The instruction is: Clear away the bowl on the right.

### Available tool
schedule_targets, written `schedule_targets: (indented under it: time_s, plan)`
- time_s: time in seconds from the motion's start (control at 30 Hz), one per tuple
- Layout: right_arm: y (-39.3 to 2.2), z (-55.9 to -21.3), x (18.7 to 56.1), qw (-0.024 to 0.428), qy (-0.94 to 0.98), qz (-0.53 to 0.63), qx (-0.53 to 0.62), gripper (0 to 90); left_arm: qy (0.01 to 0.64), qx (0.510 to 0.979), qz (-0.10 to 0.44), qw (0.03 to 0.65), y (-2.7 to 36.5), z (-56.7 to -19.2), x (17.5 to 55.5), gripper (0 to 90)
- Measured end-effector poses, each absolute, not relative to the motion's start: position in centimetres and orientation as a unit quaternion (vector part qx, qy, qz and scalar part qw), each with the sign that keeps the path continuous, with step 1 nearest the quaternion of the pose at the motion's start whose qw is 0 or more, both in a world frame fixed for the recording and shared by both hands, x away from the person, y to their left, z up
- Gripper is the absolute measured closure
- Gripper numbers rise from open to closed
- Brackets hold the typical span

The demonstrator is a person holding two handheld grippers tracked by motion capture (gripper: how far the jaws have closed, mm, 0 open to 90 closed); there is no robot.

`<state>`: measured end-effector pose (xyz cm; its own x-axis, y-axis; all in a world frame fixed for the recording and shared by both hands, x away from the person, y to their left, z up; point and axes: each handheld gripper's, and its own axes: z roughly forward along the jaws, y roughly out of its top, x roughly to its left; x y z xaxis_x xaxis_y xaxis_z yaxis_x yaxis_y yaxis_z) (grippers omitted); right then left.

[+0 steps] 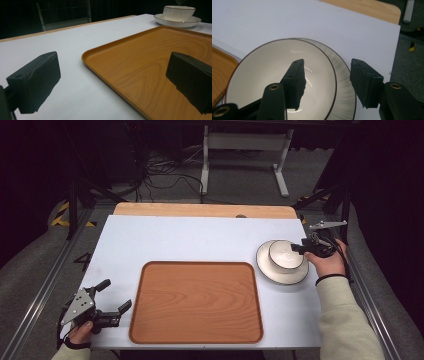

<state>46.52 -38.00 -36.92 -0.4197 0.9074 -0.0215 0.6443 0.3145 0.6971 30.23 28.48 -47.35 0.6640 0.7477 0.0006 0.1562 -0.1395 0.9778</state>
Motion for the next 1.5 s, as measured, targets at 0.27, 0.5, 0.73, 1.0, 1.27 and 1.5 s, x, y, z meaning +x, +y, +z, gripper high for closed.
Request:
schedule_targets:
  time_s: [0.27, 0.5, 0.73, 1.0, 1.27, 1.5]
  plan:
    - [-38.3, -38.3, 47.3, 0.181, 0.781, 0.271, 0.532, 48.1, 0.318, 0.709, 0.258, 0.574, 28.5, -47.4, 30.2, 0.3]
    - [-38.4, -39.1, 47.7, 0.157, 0.772, 0.251, 0.563, 54.7, 0.317, 0.710, 0.259, 0.573, 28.4, -47.3, 30.2, 0.3]
    - [-38.1, -40.2, 47.8, 0.143, 0.761, 0.240, 0.586, 59.3, 0.317, 0.710, 0.259, 0.573, 28.4, -47.3, 30.2, 0.3]
    - [-37.8, -40.4, 47.7, 0.140, 0.752, 0.249, 0.595, 72.4, 0.318, 0.710, 0.260, 0.572, 28.4, -47.3, 30.2, 0.3]
    - [-37.7, -40.3, 47.6, 0.137, 0.739, 0.254, 0.609, 79.7, 0.317, 0.710, 0.260, 0.572, 28.4, -47.3, 30.2, 0.3]
    - [-38.0, -40.2, 47.4, 0.120, 0.720, 0.266, 0.630, 82.5, 0.317, 0.710, 0.260, 0.572, 28.4, -47.3, 30.2, 0.3]
